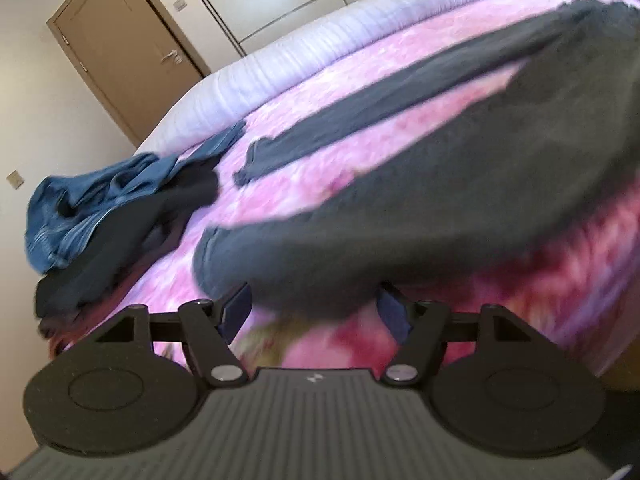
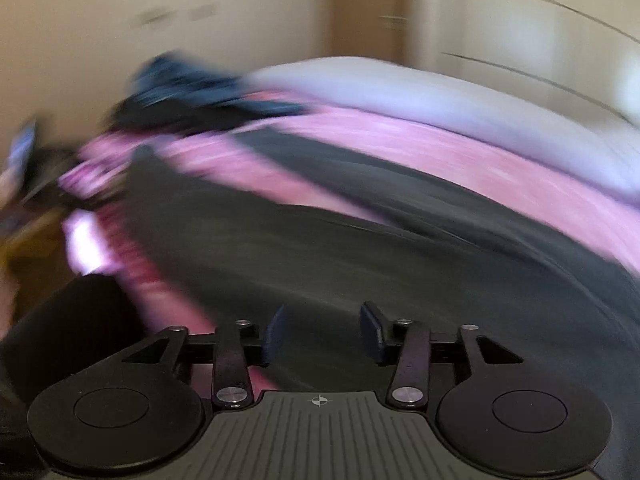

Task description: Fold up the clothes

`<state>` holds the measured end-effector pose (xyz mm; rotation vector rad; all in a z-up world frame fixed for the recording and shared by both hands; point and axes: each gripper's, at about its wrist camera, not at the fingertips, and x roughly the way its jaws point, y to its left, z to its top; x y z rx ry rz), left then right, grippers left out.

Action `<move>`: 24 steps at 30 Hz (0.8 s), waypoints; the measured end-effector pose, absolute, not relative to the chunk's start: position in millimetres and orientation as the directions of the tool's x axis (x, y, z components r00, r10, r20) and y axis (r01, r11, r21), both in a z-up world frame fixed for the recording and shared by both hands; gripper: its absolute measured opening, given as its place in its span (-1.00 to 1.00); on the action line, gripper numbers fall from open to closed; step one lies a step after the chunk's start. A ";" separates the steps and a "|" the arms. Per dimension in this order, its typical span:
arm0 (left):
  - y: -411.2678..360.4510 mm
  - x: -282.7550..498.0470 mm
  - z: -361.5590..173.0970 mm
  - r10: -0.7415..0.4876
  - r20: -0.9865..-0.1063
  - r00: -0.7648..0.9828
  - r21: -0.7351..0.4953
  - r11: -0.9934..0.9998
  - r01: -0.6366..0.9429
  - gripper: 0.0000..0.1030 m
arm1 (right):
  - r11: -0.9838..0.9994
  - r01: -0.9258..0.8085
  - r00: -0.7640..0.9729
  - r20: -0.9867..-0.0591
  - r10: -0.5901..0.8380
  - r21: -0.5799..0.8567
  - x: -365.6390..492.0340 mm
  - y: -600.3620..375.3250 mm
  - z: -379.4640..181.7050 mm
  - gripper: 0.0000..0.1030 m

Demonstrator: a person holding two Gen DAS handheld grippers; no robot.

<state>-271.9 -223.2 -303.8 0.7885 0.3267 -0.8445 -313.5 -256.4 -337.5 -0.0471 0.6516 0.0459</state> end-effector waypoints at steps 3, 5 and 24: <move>-236.3 -265.5 -294.8 -0.569 -0.531 0.628 0.492 0.396 0.775 0.29 | 0.949 -0.262 0.771 -0.629 0.096 -0.177 -267.3 -198.0 -348.1 0.01; -242.2 -263.5 -288.6 -0.586 -0.519 0.622 0.496 0.386 0.778 0.29 | 0.887 -0.367 0.758 -0.642 0.111 -0.281 -238.2 -164.1 -358.4 0.02; -277.3 -310.5 -322.4 -0.511 -0.335 0.791 0.612 0.520 0.595 0.64 | 0.966 -0.254 0.799 -0.574 0.182 -0.046 -162.9 -199.8 -334.8 -0.11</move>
